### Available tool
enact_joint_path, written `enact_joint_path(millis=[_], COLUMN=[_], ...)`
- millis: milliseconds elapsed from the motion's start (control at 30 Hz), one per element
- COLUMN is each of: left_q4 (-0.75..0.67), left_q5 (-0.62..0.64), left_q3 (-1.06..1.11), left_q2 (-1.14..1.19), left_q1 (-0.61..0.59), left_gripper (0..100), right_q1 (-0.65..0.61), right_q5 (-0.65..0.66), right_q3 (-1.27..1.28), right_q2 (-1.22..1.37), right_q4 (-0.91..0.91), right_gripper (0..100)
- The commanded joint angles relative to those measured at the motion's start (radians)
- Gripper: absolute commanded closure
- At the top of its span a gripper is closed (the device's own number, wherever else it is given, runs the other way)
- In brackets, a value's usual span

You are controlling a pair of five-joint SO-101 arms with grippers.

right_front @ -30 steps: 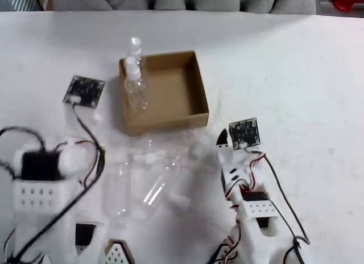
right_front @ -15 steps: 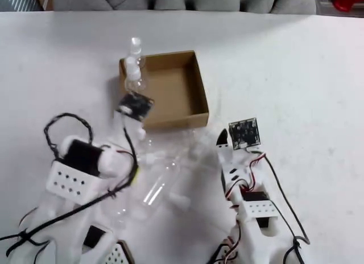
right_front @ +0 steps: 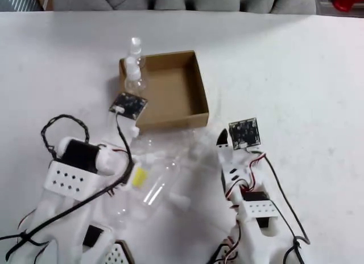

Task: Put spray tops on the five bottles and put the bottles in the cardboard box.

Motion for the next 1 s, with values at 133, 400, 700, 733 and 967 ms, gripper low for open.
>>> enact_joint_path(millis=[133, 400, 700, 733, 967], left_q4=[-0.034, -0.163, -0.282, -0.296, -0.328], left_q5=[-0.064, -0.074, -0.101, -0.101, -0.16], left_q3=[-0.003, 0.126, 0.238, 0.249, 0.301], left_q2=[0.002, 0.004, 0.004, 0.004, 0.004], left_q1=[-0.073, -0.074, -0.104, -0.114, -0.231], left_gripper=[75, 75, 75, 75, 61], right_q1=[-0.012, -0.01, -0.01, -0.01, -0.008], right_q5=[-0.003, -0.003, -0.003, -0.003, -0.003], right_q3=[-0.006, -0.006, -0.006, -0.006, -0.006], right_q2=[0.002, 0.002, 0.002, 0.002, 0.002], right_q4=[0.001, 0.001, 0.001, 0.001, 0.001], right_gripper=[98.4, 98.4, 98.4, 98.4, 98.4])
